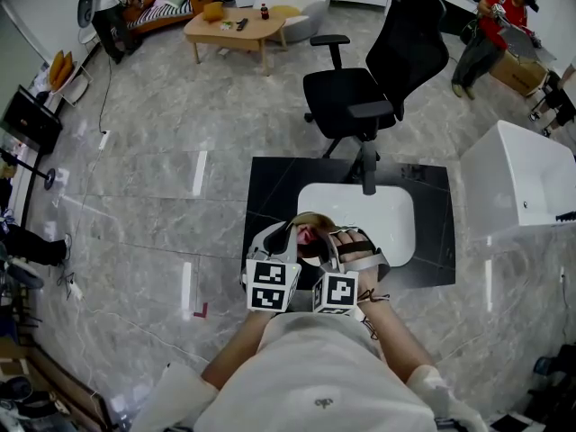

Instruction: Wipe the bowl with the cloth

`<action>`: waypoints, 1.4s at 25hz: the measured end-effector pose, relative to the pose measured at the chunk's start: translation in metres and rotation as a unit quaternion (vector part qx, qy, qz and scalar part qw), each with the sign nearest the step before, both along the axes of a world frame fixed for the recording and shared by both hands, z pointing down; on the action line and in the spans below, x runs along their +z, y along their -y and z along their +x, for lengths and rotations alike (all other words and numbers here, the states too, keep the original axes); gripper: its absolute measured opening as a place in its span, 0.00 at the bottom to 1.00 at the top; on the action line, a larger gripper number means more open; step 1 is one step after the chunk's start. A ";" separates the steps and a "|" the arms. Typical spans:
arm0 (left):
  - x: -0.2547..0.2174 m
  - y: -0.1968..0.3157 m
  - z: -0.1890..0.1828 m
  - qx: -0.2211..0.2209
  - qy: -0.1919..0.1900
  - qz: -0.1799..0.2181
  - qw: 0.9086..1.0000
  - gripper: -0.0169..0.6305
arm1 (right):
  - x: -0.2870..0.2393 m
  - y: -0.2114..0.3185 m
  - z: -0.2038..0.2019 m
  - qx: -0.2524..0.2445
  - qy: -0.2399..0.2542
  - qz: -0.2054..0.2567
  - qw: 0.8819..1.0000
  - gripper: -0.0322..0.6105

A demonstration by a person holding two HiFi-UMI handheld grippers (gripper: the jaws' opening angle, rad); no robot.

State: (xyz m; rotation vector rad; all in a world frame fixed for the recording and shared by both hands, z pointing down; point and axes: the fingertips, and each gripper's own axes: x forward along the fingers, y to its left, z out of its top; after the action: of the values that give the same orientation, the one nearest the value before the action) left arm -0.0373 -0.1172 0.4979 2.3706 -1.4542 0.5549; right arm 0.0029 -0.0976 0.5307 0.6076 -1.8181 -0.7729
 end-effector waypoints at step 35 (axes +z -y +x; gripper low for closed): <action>-0.005 0.003 0.000 -0.012 0.002 0.013 1.000 0.07 | -0.045 0.009 0.019 0.127 0.096 0.086 0.984 0.09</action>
State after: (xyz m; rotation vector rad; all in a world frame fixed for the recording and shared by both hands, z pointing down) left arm -0.0373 -0.1202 0.4928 2.3705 -1.4981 0.5382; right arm 0.0222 -0.1066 0.4862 1.0363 -1.8120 -0.7218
